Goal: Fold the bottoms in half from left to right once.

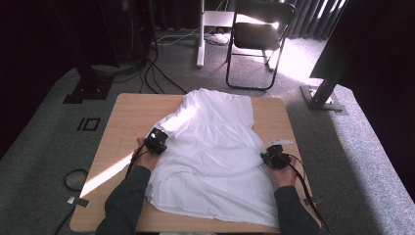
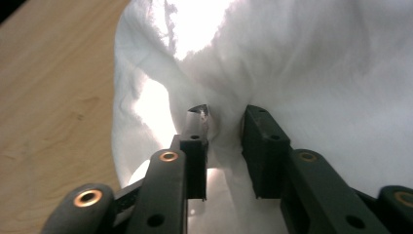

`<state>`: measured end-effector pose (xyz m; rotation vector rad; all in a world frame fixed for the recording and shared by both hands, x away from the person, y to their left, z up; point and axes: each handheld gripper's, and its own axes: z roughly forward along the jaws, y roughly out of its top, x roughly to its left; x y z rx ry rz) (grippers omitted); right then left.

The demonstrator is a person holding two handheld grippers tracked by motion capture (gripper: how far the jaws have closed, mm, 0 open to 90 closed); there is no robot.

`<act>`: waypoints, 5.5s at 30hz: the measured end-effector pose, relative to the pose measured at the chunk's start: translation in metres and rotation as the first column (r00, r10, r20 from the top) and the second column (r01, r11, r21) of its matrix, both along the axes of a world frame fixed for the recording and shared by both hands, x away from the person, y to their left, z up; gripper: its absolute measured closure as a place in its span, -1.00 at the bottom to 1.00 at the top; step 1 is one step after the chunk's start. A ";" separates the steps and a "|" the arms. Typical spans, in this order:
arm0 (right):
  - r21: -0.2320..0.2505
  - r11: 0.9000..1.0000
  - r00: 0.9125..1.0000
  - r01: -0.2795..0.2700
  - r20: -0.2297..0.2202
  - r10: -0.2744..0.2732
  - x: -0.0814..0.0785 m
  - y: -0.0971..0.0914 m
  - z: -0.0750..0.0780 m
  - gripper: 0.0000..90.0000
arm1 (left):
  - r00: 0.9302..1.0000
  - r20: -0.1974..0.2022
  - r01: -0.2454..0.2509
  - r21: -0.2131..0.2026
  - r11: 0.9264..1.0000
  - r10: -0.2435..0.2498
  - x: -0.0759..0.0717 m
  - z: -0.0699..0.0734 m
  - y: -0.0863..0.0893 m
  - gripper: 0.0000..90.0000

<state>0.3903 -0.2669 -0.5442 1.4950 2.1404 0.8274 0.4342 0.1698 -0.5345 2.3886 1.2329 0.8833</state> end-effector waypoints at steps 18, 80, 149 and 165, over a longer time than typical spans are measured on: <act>0.121 0.993 0.988 -0.010 0.156 -0.009 -0.014 -0.005 0.045 -0.02 | 0.997 0.043 0.076 -0.347 0.935 -0.065 -0.121 0.026 0.065 -0.05; 0.144 0.960 0.965 -0.240 0.140 0.220 -0.110 -0.053 0.029 0.92 | 0.969 -0.049 0.182 -0.521 0.834 -0.242 -0.197 -0.001 0.050 0.13; 0.099 0.978 0.983 -0.183 0.008 0.183 -0.064 -0.015 -0.010 0.96 | 0.994 -0.027 0.086 -0.421 0.903 -0.107 -0.143 -0.009 0.063 0.93; 0.166 0.958 0.972 -0.233 0.056 0.226 -0.009 0.027 0.026 0.21 | 0.997 0.059 0.076 -0.554 0.829 -0.052 -0.098 0.013 0.075 0.07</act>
